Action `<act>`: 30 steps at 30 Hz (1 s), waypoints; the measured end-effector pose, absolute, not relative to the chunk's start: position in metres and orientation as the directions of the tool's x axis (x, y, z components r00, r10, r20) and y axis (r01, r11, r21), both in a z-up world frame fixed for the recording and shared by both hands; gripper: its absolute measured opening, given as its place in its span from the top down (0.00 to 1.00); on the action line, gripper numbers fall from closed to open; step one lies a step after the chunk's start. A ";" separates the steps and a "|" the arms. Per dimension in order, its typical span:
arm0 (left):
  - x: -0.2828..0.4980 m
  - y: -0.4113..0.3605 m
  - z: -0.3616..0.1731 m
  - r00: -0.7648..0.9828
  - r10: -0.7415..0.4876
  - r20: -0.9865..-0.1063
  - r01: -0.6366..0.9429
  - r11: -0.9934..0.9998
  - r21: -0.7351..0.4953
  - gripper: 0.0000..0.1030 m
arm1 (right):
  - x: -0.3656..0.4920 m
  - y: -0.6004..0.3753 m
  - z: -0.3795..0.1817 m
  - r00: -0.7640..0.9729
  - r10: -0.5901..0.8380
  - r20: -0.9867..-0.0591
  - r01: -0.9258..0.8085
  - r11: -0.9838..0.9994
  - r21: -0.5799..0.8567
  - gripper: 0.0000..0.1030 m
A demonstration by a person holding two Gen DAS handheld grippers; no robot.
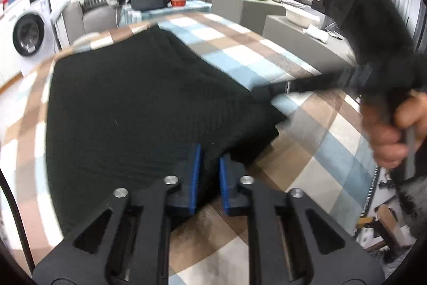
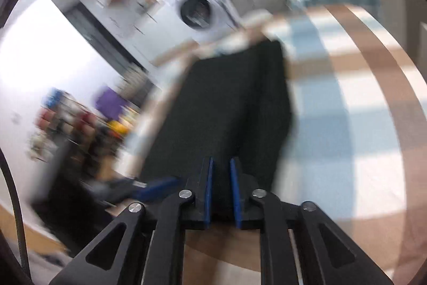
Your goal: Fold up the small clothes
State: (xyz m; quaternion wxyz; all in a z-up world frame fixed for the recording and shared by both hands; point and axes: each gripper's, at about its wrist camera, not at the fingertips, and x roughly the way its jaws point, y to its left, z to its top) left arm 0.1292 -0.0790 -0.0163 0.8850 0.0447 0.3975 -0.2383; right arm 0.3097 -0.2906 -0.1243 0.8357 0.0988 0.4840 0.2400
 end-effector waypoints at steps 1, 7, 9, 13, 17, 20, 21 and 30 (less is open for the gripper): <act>0.130 -0.079 -0.020 0.559 -0.392 -0.730 0.458 0.880 -0.122 0.90 | 0.309 -0.296 -0.138 0.409 0.457 -0.790 -0.279 0.887 0.369 0.72; 0.127 -0.075 -0.027 0.531 -0.412 -0.740 0.455 0.876 -0.162 0.90 | 0.311 -0.322 -0.129 0.441 0.556 -0.705 -0.262 0.831 0.491 0.63; 0.129 -0.071 -0.029 0.524 -0.417 -0.743 0.442 0.879 -0.182 0.88 | 0.317 -0.320 -0.126 0.440 0.553 -0.707 -0.270 0.833 0.483 0.59; 0.130 -0.057 -0.025 0.524 -0.422 -0.740 0.382 0.893 -0.239 0.77 | 0.347 -0.303 -0.116 0.485 0.466 -0.740 -0.299 0.883 0.361 0.59; 0.130 -0.032 -0.004 0.608 -0.383 -0.695 0.315 0.921 -0.231 0.43 | 0.383 -0.284 -0.106 0.499 0.490 -0.714 -0.324 0.870 0.371 0.59; 0.134 -0.009 0.005 0.649 -0.365 -0.668 0.265 0.931 -0.251 0.32 | 0.413 -0.271 -0.112 0.467 0.542 -0.698 -0.331 0.840 0.430 0.59; 0.137 -0.002 0.004 0.654 -0.349 -0.672 0.239 0.937 -0.254 0.32 | 0.422 -0.267 -0.117 0.461 0.539 -0.705 -0.322 0.842 0.433 0.59; 0.158 0.053 -0.017 0.643 -0.288 -0.710 0.096 0.950 -0.298 0.32 | 0.436 -0.251 -0.112 0.499 0.497 -0.710 -0.385 0.861 0.332 0.59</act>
